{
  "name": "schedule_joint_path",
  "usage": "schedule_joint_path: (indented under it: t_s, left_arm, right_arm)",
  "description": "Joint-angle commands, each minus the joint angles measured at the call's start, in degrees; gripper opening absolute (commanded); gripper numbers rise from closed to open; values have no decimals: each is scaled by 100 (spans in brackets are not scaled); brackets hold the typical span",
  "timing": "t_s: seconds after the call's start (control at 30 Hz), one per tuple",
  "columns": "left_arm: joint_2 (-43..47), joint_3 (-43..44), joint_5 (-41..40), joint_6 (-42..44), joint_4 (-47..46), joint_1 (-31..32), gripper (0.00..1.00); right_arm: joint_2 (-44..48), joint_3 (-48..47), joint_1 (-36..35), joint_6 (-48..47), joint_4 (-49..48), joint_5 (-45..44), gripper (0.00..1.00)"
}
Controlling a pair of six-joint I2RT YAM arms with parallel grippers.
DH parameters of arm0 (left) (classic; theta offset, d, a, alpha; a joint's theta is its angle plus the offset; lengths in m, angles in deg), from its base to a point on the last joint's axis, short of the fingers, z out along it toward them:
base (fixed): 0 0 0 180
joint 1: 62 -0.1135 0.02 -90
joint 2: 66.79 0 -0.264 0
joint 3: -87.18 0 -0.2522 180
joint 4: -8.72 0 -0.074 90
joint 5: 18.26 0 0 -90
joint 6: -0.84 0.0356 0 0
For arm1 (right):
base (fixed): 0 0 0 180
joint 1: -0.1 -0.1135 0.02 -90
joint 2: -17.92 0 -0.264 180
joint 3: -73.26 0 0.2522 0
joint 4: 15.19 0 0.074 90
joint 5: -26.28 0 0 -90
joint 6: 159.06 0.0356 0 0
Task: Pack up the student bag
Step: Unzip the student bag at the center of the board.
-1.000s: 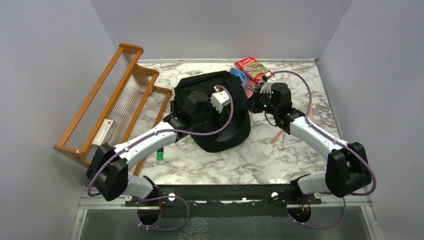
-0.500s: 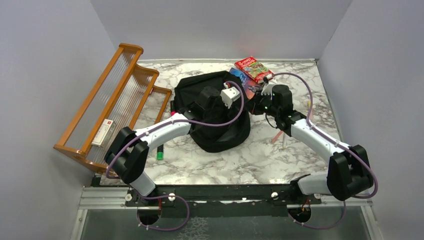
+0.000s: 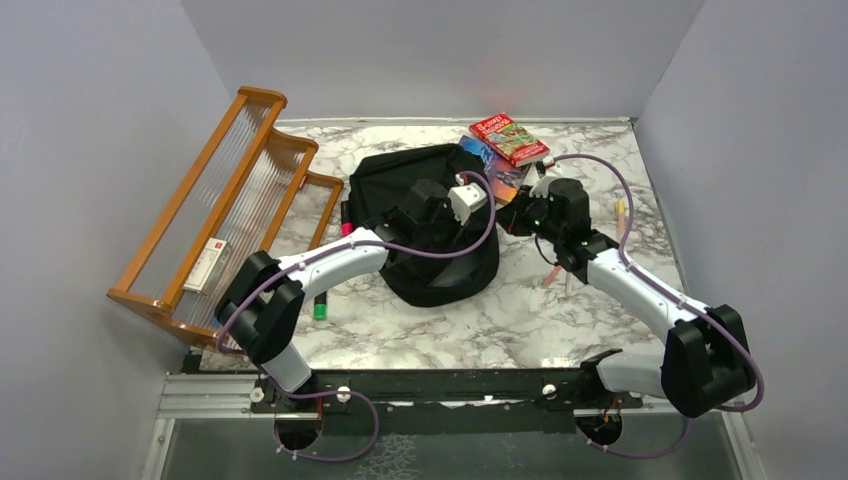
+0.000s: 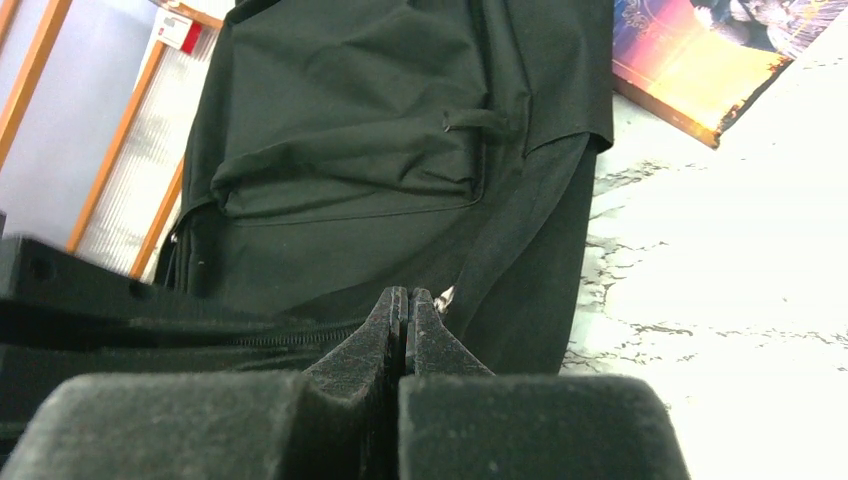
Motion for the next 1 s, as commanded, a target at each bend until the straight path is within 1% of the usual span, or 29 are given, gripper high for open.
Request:
schedule_joint_path:
  t_s: [0.0,0.03,0.17,0.43,0.67,0.87,0.97]
  left_arm:
    - [272,-213,-349,207,170,371,2]
    - [280,-256,-343,194,186,416,0]
    - [406,-475,-289,96,152,521,0]
    - [733,-655,-294,151,154,625,0]
    - [974,-619,-405,303,259,635,0]
    - [1208,-455,-411,372,420,635,0]
    - [1281,-389,-404,410,488,635,0]
  right_arm:
    - [-82,-153,44,73,-25,-459,0]
    - [-143,-190,45,64,-70,-523,1]
    - [-517,-405,94,3,-89,-703,0]
    - [-1107,-530,269,-12,-350,-884,1]
    - [-1534,-867,419,-188,-331,-1151,0]
    - [-1963,-1158,531,-226,-338,-1165,0]
    - [-2188,-1312,557,-237,-331,-1373,1]
